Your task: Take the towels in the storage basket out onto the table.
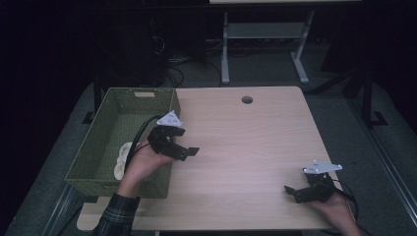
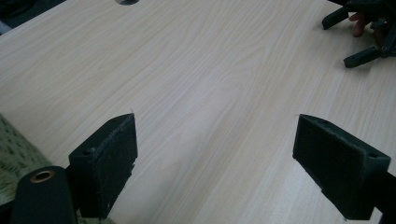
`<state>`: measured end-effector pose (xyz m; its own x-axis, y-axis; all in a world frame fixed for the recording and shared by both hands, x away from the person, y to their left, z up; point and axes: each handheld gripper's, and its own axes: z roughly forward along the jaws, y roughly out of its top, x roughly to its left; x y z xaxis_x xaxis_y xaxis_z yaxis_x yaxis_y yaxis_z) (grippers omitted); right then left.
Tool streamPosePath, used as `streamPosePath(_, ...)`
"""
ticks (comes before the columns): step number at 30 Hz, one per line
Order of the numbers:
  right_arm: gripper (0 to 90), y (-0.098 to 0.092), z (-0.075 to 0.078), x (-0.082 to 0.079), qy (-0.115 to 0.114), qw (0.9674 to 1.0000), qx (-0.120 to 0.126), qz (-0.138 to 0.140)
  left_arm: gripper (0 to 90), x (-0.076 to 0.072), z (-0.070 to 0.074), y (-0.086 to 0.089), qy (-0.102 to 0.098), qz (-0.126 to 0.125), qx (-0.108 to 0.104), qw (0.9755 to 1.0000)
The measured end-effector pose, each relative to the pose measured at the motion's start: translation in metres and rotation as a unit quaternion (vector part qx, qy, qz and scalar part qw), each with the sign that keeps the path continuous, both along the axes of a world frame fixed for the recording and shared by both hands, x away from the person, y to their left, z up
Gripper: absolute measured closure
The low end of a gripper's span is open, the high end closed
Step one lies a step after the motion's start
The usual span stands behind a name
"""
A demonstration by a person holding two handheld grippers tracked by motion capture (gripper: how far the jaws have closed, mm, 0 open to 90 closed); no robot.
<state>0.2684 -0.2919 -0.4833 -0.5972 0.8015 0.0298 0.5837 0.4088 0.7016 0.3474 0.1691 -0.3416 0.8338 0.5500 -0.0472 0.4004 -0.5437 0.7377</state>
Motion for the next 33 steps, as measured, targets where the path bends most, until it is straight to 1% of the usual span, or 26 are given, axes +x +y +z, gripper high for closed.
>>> streamPosePath(3,0.5,0.0,0.0,0.0,0.0,1.0,0.0,0.0,13.2,0.0,0.001,0.006,-0.002,0.005,0.001,1.0)
streamPosePath(4,0.5,0.0,0.0,0.0,0.0,1.0,0.0,0.0,13.2,-0.001,0.001,0.006,-0.002,0.01,-0.002,0.9999)
streamPosePath(8,0.5,0.0,0.0,0.0,0.0,1.0,0.0,0.0,13.2,-0.001,0.003,0.017,-0.003,0.019,0.004,0.9998)
streamPosePath(12,0.5,0.0,0.0,0.0,0.0,1.0,0.0,0.0,13.2,0.0,0.005,0.027,-0.007,0.034,0.0,0.9994)
streamPosePath(17,0.5,0.0,0.0,0.0,0.0,1.0,0.0,0.0,13.2,0.0,0.005,0.038,-0.006,0.042,0.004,0.9991)
streamPosePath(21,0.5,0.0,0.0,0.0,0.0,1.0,0.0,0.0,13.2,0.0,0.007,0.046,-0.007,0.052,-0.001,0.9986)
streamPosePath(22,0.5,0.0,0.0,0.0,0.0,1.0,0.0,0.0,13.2,0.0,0.008,0.048,-0.008,0.052,0.001,0.9986)
streamPosePath(30,0.5,0.0,0.0,0.0,0.0,1.0,0.0,0.0,13.2,0.0,0.007,0.064,-0.006,0.069,0.006,0.9976)
streamPosePath(33,0.5,0.0,0.0,0.0,0.0,1.0,0.0,0.0,13.2,0.0,0.006,0.071,-0.005,0.076,0.005,0.9971)
